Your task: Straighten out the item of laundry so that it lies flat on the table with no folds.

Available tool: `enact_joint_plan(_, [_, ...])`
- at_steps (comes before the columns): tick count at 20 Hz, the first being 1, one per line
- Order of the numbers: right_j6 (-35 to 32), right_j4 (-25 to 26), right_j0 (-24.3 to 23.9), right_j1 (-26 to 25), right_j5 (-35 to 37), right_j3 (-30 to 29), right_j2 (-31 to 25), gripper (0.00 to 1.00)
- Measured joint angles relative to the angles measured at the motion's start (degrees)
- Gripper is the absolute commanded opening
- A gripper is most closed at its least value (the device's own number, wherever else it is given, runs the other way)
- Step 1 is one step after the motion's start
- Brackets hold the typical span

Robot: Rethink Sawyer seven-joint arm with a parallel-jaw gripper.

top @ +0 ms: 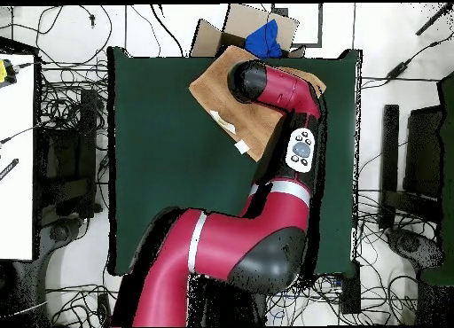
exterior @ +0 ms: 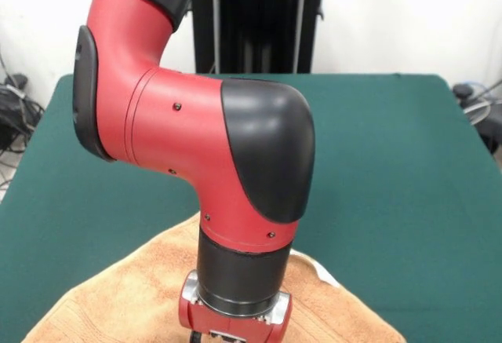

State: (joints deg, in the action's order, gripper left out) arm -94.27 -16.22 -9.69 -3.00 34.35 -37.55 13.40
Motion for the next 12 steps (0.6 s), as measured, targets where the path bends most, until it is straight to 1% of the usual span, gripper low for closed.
enact_joint_plan(12, [0.0, -1.27, 0.03, 0.68, -0.86, -1.65, -0.01, 1.0])
